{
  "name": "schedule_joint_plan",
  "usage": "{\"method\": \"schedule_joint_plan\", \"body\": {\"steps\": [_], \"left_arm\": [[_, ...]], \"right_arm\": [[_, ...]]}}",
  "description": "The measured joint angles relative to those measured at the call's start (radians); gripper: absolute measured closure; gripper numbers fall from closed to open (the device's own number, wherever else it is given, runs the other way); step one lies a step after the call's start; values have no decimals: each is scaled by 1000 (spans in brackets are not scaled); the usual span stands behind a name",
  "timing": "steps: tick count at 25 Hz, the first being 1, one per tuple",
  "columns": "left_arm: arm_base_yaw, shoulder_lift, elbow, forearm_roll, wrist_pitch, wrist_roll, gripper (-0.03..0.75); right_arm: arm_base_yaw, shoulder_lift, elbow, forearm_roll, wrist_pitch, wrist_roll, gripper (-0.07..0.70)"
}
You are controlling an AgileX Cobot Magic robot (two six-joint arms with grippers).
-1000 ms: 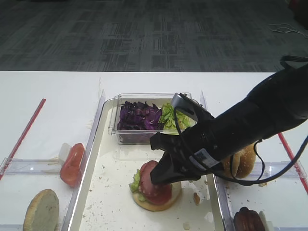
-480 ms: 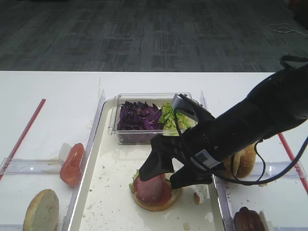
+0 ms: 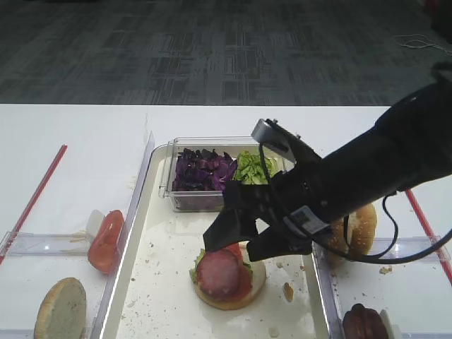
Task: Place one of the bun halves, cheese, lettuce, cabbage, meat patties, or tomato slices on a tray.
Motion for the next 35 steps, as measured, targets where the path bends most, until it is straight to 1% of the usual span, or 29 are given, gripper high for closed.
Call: {"method": "schedule_joint_plan", "body": {"steps": [7,8,10,14,16,19,23,27,31,35], "left_arm": [[0,0,0,0,0,0,30],[0,0,0,0,0,0,30],[0,0,0,0,0,0,30],[0,0,0,0,0,0,30],[0,0,0,0,0,0,30],[0,0,0,0,0,0,30],[0,0,0,0,0,0,30],[0,0,0,0,0,0,30],[0,0,0,0,0,0,30],[0,0,0,0,0,0,30]], "right_arm": [[0,-154,0,-113,15,90,70],[0,-176,0,-137,15,118,70],[0,-211,0,-201,-3,174,70],[0,-239,0,-418,-19,307,70],[0,-239,0,-542,-19,370,70],[0,-239,0,-695,-17,462,70],[0,-239,0,-837,-17,558,70],[0,-239,0,-917,-5,614,71],[0,-239,0,-934,-1,626,72],[0,-239,0,-947,2,670,72]]}}
